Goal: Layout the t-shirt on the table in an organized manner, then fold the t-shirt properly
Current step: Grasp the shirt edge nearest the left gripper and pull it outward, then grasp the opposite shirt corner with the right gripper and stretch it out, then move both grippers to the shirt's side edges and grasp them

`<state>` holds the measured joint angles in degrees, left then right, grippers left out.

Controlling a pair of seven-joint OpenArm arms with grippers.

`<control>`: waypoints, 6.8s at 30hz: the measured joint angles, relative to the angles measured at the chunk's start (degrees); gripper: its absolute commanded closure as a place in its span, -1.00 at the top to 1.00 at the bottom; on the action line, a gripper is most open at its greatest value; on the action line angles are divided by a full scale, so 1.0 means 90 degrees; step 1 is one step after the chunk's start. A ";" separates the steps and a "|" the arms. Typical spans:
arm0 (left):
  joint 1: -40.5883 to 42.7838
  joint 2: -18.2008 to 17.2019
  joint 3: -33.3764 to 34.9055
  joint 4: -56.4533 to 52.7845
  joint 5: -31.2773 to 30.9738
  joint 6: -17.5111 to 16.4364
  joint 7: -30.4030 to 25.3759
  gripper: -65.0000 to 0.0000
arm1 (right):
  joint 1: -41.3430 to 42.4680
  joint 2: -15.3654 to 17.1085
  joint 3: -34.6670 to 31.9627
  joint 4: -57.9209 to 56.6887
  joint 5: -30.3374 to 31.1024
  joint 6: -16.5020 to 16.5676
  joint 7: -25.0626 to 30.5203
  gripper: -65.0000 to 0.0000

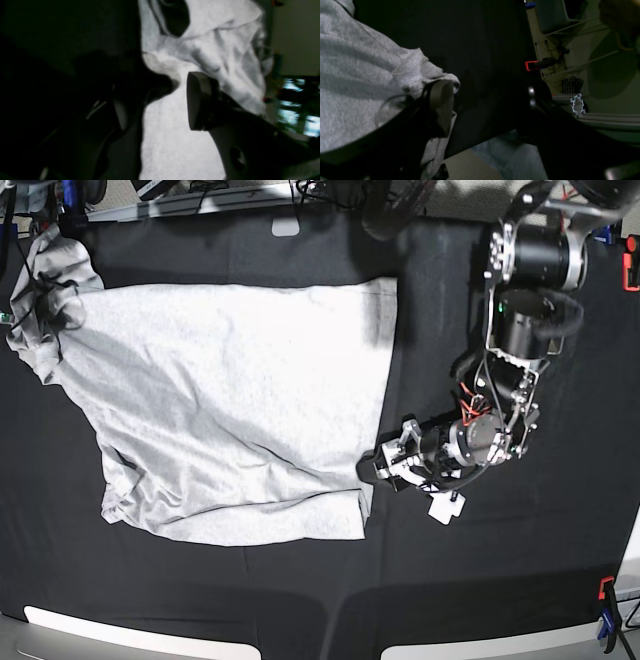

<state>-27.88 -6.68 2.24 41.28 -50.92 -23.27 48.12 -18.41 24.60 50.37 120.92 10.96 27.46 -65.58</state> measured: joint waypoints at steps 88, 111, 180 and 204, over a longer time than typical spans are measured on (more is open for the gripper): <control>0.1511 -0.2980 -0.0056 0.0056 -0.1668 -0.1137 0.1681 -1.00 | 0.4044 -0.1513 -0.7169 -0.4884 -0.2866 -0.0913 0.1787 -1.00; 0.1511 -0.2963 -0.0078 0.0056 -0.1651 -0.1139 0.1681 -1.00 | 0.6183 0.1168 -0.7176 -0.4884 -0.1443 -0.0930 0.1770 -1.00; 0.2285 -0.3344 -0.0143 0.4228 -0.0304 -0.1838 0.0799 -0.27 | 0.5918 0.1049 -0.7184 -0.5731 -0.1396 -0.0959 0.1188 0.02; 0.4206 -0.2839 0.1027 0.6686 0.6994 -0.0328 -0.2324 -0.12 | 0.2754 0.1061 -0.7189 -0.2732 -0.0374 -0.1120 0.1520 0.01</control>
<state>9.98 -32.23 11.49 101.45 12.03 -26.22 27.20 6.37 34.15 -14.33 96.33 7.60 17.39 -51.90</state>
